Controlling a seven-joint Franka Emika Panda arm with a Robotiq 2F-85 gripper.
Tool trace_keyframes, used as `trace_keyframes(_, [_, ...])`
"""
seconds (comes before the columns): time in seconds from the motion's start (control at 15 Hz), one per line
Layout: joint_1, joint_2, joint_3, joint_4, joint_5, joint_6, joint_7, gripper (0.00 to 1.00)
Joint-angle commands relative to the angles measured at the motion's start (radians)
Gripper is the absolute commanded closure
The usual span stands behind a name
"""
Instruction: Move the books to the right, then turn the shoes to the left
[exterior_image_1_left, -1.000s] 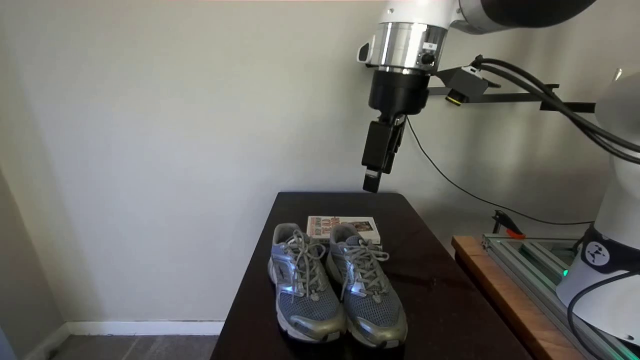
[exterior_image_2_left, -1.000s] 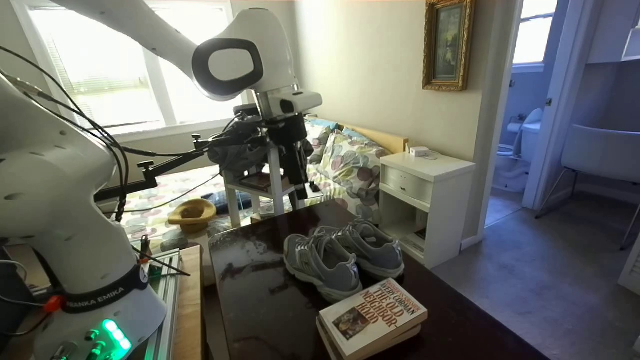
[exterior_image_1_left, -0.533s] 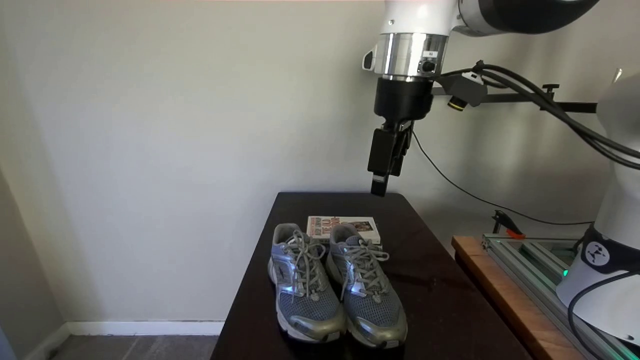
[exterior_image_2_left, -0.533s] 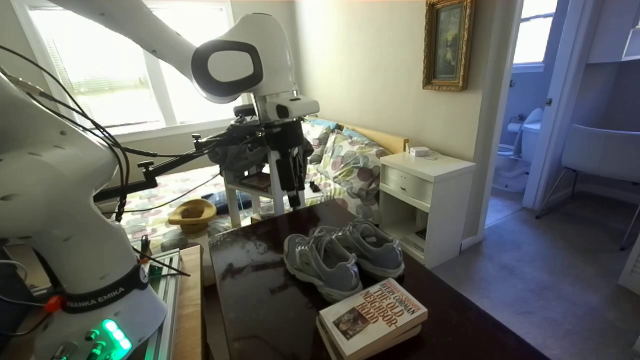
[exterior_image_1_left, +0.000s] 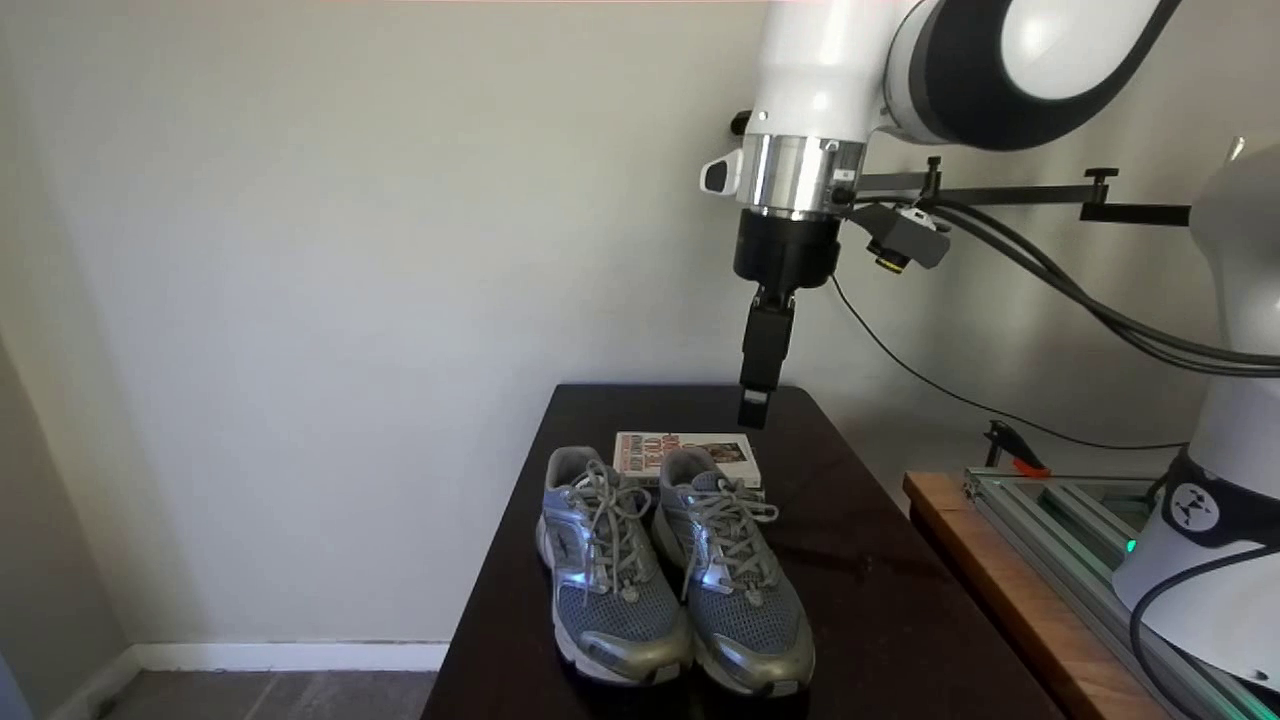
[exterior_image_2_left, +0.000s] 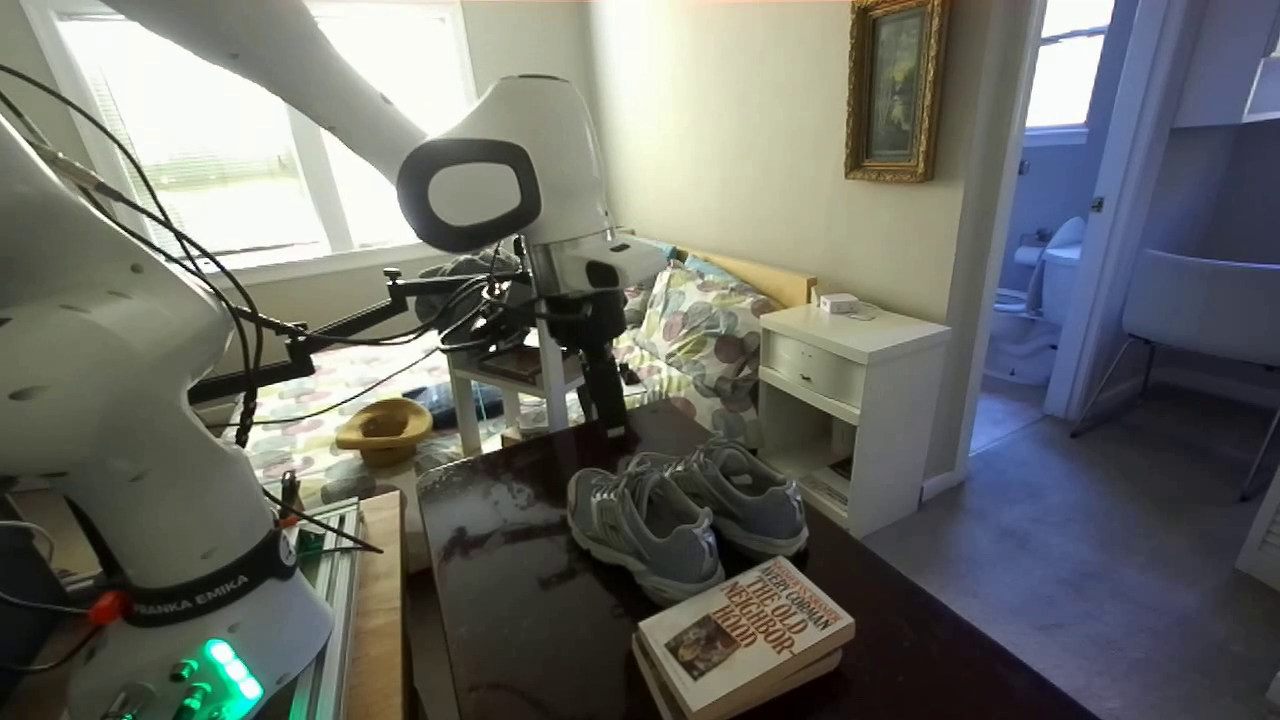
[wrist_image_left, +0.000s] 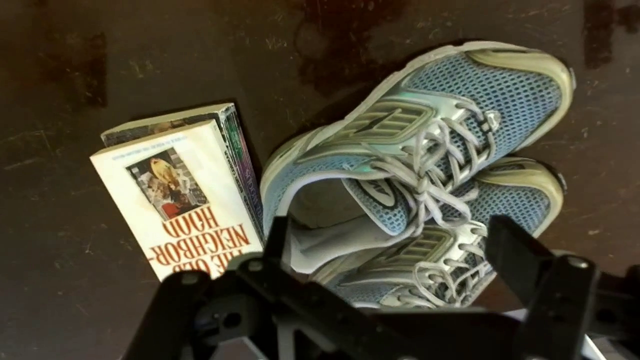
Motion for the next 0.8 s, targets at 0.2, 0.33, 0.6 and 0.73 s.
trace_keyframes(0.2, [0.015,0.157,-0.125,-0.001,0.096,0.097,-0.206,0.0])
trace_keyframes(0.33, [0.009,0.209,-0.14,-0.002,0.094,0.148,-0.257,0.0])
trace_keyframes(0.6, [0.003,0.323,-0.146,-0.004,0.08,0.263,-0.312,0.0])
trace_keyframes(0.73, [-0.004,0.374,-0.143,-0.005,0.07,0.323,-0.317,0.0])
